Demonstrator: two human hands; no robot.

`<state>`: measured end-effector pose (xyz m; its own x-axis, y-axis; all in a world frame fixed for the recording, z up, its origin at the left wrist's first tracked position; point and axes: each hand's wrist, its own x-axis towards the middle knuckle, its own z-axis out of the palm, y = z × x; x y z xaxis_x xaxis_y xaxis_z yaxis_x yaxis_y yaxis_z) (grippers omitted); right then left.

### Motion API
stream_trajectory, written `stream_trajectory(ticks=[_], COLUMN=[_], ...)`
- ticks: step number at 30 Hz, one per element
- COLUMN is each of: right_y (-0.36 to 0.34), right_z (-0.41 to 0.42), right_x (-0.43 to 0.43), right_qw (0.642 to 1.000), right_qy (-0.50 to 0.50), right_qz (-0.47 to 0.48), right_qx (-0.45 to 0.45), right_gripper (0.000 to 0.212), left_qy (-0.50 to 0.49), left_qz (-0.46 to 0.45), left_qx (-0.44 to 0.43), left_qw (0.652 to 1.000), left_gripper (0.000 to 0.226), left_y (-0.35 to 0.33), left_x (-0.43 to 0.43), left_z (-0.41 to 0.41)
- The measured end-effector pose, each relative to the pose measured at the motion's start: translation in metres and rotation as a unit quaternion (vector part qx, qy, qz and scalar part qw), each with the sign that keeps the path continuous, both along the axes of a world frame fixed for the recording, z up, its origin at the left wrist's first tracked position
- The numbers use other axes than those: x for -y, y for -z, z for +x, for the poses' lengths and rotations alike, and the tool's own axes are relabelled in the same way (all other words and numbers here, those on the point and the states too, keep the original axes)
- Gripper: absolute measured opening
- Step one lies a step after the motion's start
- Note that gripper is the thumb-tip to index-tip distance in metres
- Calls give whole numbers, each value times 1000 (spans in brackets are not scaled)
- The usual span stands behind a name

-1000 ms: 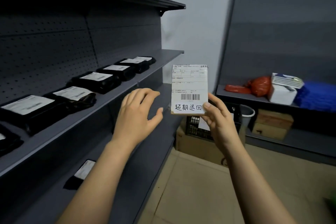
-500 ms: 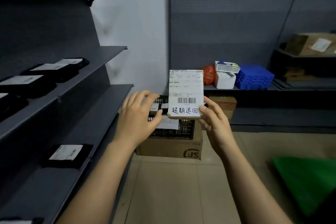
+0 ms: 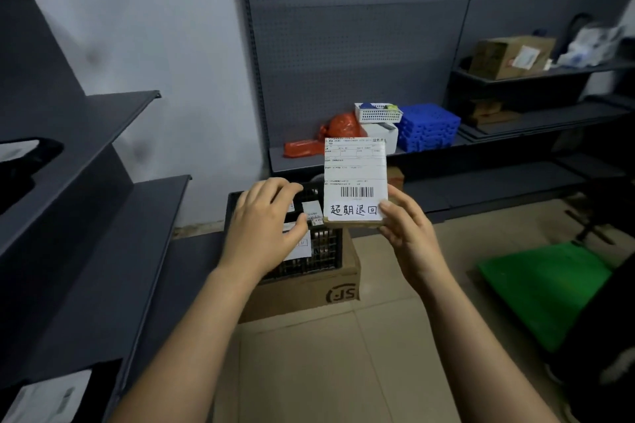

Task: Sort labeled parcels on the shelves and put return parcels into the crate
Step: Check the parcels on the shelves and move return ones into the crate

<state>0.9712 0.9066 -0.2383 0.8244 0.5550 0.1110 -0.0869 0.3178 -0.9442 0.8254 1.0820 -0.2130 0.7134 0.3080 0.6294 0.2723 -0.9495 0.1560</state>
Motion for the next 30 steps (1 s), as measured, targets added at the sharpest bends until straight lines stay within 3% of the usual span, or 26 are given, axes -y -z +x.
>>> stream_trajectory(ticks=[12,24,30], right_y=[46,84,99], right_z=[54,223,289], right_x=[-91,-212,-278], right_qw=[997,994,990], right_qy=[46,3,-30], right_qz=[-56,-92,-115], right_qx=[-39,-63,-77], right_gripper=[37,35,46], left_qy=[46,11,-20], left_qz=[-44,-90,-101], left_qx=[-63,-103,-103], left_qw=[996,991,989], left_gripper=[38,39,35], left_y=[51,83,101], left_x=[-113,-215,-274], left_z=[71,223,268])
